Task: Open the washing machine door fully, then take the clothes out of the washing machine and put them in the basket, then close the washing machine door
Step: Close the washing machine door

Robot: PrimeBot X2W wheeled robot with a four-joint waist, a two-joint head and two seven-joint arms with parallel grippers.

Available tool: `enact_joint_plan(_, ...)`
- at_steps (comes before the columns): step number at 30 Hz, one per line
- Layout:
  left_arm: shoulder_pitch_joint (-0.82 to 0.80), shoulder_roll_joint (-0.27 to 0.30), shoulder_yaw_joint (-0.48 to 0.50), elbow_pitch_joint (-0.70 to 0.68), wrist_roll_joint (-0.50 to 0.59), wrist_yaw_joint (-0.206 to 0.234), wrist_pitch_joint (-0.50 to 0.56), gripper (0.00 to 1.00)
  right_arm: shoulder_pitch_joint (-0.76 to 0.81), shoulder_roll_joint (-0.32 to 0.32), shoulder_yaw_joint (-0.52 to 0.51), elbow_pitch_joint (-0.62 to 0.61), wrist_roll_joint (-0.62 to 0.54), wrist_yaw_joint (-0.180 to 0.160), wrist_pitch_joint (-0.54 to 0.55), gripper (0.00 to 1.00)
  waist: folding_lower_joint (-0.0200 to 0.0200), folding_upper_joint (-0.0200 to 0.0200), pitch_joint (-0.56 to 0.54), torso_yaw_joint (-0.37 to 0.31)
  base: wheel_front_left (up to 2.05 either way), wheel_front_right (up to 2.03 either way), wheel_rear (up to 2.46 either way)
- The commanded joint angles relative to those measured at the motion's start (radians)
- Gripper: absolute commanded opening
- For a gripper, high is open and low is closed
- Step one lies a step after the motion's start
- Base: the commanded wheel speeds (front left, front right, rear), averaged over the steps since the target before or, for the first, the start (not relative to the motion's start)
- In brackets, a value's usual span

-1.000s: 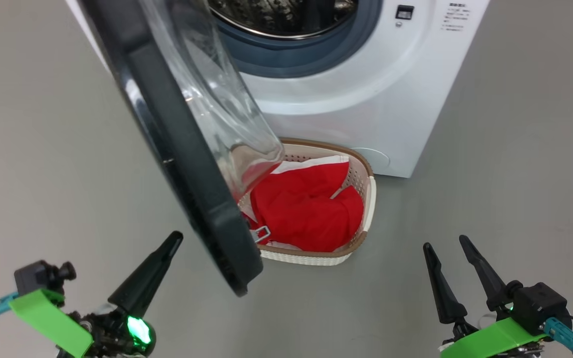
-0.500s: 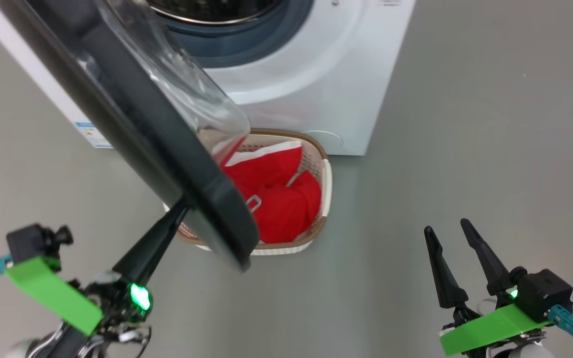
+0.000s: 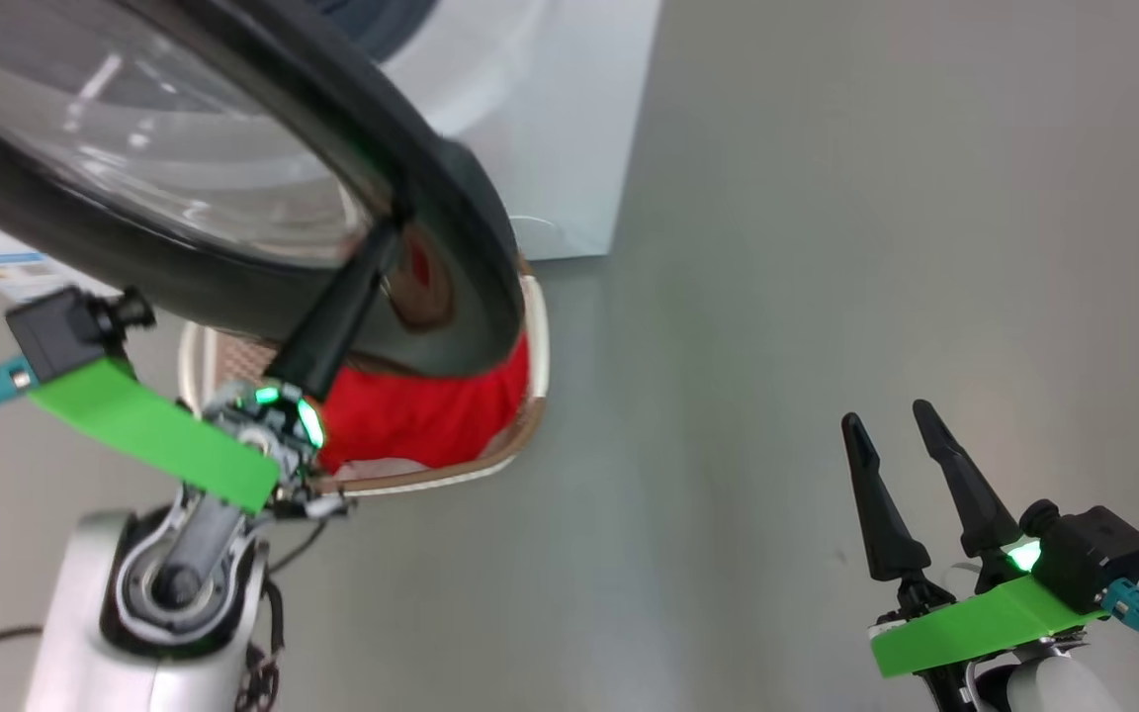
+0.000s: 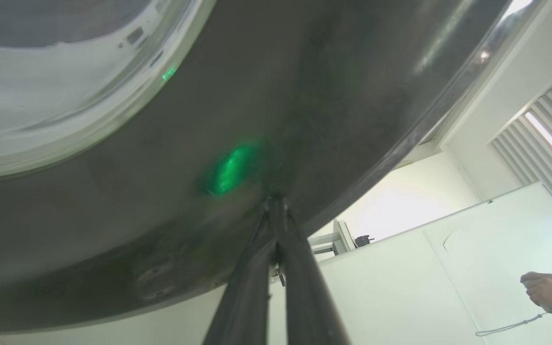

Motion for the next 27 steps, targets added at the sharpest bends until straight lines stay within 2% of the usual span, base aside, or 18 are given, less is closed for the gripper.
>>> enact_joint_plan(1,-0.058,0.038,0.008,0.001,0.023,-0.007,-0.046,0.00,-0.030,-0.001,0.031,-0.029,0.029,0.007,-0.006,1.00,0.0000,-0.0001,0.055,-0.076,0.00,0.00,0.00)
enact_joint_plan(9,-0.214,0.150,-0.075,0.118,0.070,-0.007,-0.262,0.00,-0.038,-0.001,0.052,-0.035,0.074,0.007,-0.006,1.00,0.0000,-0.0001,0.096,-0.185,0.00,0.00,0.00)
enact_joint_plan(14,-0.288,0.193,-0.104,0.187,0.065,-0.007,-0.350,0.00,-0.034,-0.001,0.062,-0.037,0.089,0.007,-0.006,1.00,0.0000,-0.0001,0.098,-0.219,0.00,0.00,0.00)
enact_joint_plan(21,-0.368,0.247,-0.173,0.278,0.036,-0.007,-0.449,0.00,-0.029,-0.001,0.068,-0.038,0.095,0.007,-0.006,1.00,0.0000,-0.0001,0.089,-0.234,0.00,0.00,0.00)
enact_joint_plan(27,-0.348,0.269,-0.233,0.298,-0.005,-0.007,-0.505,0.00,-0.024,-0.001,0.057,-0.036,0.080,0.007,-0.006,1.00,0.0000,-0.0001,0.069,-0.201,0.00,0.00,0.00)
